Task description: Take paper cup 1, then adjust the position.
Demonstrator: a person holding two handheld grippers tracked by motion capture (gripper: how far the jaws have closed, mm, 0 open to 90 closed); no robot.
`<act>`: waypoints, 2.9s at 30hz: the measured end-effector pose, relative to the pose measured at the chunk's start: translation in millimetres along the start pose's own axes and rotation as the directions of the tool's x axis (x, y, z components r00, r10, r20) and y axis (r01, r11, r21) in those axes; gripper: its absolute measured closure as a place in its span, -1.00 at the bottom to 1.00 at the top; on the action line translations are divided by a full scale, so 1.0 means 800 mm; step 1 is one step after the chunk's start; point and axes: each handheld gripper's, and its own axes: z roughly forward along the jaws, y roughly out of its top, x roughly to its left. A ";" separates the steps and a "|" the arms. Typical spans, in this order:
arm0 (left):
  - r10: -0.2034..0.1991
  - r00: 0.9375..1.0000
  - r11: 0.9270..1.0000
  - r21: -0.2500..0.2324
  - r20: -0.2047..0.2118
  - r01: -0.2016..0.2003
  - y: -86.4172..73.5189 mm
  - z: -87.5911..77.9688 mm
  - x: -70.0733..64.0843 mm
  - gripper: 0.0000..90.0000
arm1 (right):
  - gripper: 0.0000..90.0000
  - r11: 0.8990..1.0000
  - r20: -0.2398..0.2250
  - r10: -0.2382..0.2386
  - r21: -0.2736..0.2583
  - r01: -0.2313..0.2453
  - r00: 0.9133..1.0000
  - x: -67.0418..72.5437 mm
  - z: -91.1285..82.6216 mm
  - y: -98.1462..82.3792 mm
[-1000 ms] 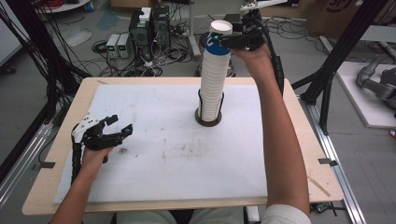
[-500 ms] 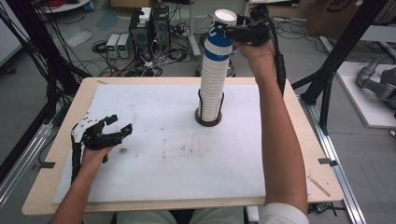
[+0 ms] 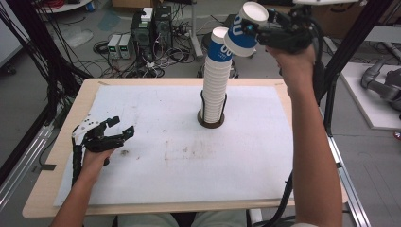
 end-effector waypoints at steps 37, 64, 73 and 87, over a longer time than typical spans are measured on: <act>0.081 0.966 0.996 0.003 0.246 -0.085 0.000 0.017 -0.038 -0.64 | -0.31 0.951 -0.250 0.111 0.307 -0.030 0.962 0.096 0.041 -0.298; 0.128 0.896 0.988 0.018 0.425 -0.150 0.007 0.035 -0.084 -0.66 | -0.31 0.965 -0.383 0.082 0.261 0.023 0.920 0.125 0.057 -0.295; 0.138 0.859 0.985 0.019 0.492 -0.169 0.005 0.043 -0.104 -0.66 | -0.31 0.978 -0.474 0.080 0.208 0.023 0.877 0.138 0.078 -0.287; 0.154 0.798 0.979 0.018 0.582 -0.202 -0.001 0.058 -0.132 -0.66 | -0.31 0.988 -0.584 0.060 0.153 0.038 0.810 0.160 0.096 -0.287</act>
